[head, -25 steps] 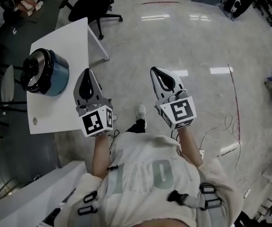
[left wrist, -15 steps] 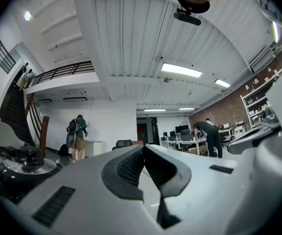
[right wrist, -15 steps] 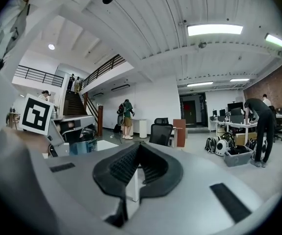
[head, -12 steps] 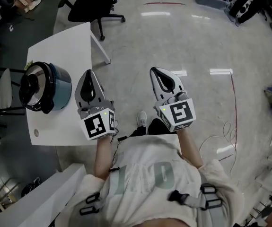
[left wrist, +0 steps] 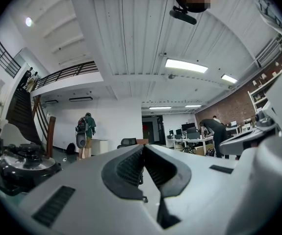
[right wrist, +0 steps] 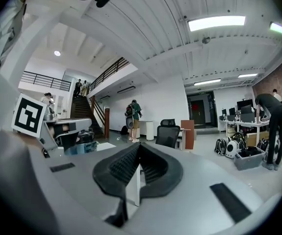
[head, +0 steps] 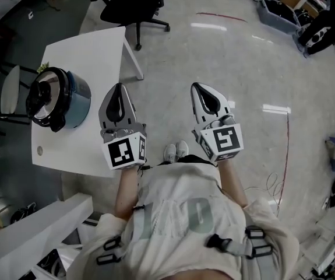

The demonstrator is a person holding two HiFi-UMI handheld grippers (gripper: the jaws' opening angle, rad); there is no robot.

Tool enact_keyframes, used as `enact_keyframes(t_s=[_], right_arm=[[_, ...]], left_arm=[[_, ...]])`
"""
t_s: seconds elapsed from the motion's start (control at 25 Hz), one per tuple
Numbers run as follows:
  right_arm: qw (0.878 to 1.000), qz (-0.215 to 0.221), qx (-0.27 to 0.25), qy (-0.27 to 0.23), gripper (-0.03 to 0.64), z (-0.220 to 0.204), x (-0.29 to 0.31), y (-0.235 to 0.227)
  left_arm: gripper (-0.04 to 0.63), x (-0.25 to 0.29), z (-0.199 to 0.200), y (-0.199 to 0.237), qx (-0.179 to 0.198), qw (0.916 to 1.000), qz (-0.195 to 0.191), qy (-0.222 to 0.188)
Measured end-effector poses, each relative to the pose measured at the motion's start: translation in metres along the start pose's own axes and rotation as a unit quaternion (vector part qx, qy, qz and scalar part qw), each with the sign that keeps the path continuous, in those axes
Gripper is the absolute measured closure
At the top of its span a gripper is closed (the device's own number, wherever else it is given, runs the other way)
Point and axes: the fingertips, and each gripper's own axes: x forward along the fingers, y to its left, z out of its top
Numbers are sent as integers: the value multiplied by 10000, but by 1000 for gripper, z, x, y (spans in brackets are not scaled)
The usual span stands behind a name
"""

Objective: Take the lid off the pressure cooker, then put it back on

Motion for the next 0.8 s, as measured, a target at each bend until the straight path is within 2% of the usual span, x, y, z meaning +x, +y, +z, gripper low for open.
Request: enact_keyframes(t_s=[0.24,0.36,0.6,0.8], right_arm=[[9993,351,-140,-54,617,12,6,-25],[9964,812,-219,-108,617,29,22,-24],[9785,2041,-239,-199,617,23,72,36],[9571,2859,-405,-255,617,21,127,87]], left_arm=[[578,10,8,-9,79,9993,352,1],[578,11,24,1,40,9966,823,35],[578,-21,14,57,272,9814,1890,220],[578,-31,-6,108,319,9626,2677,281]])
